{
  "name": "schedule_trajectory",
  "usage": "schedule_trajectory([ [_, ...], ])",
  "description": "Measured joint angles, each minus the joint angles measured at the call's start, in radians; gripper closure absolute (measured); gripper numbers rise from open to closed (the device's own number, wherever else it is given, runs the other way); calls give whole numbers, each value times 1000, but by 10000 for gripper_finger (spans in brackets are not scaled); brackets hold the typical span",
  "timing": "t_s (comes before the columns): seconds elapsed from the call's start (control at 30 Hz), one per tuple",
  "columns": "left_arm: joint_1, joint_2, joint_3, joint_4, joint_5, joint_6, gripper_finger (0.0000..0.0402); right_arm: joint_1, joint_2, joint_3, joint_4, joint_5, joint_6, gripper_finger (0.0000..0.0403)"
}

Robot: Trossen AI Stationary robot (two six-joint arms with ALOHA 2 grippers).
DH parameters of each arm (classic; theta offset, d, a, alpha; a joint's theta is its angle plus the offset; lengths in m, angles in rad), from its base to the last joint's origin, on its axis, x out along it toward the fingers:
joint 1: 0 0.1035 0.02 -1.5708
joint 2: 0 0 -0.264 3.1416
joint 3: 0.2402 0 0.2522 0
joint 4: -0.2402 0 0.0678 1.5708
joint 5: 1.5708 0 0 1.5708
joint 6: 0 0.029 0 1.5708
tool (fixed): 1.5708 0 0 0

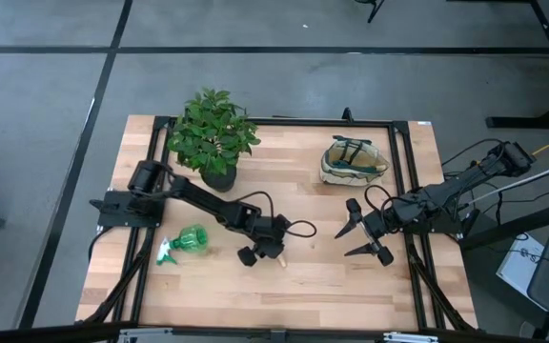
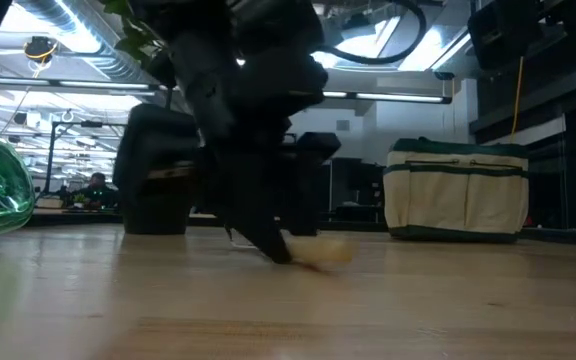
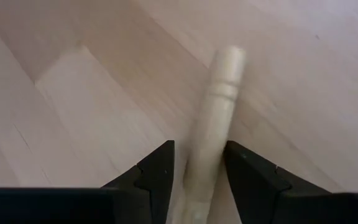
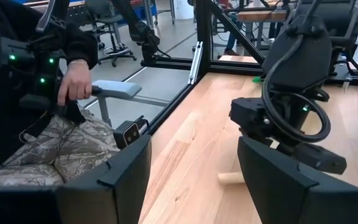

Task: Pick & Place Garden tools in Gardening bag
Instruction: Put the brown hand rake into the white gardening bag

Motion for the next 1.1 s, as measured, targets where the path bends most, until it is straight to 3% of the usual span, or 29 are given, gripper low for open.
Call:
schedule_trajectory([
  [0.27,1,15,0,31,-11,-1,269,0,2,0,-3,0,1,160],
  [0.53,5,16,-2,40,-23,-1,337,1,78,0,0,19,38,160],
  [0.63,14,17,-3,56,-34,6,338,1,106,0,3,68,38,160],
  [0.9,41,26,-8,196,-249,12,335,0,135,0,5,232,37,160],
  [1.1,46,24,-8,329,-520,4,333,0,135,0,4,281,20,160],
])
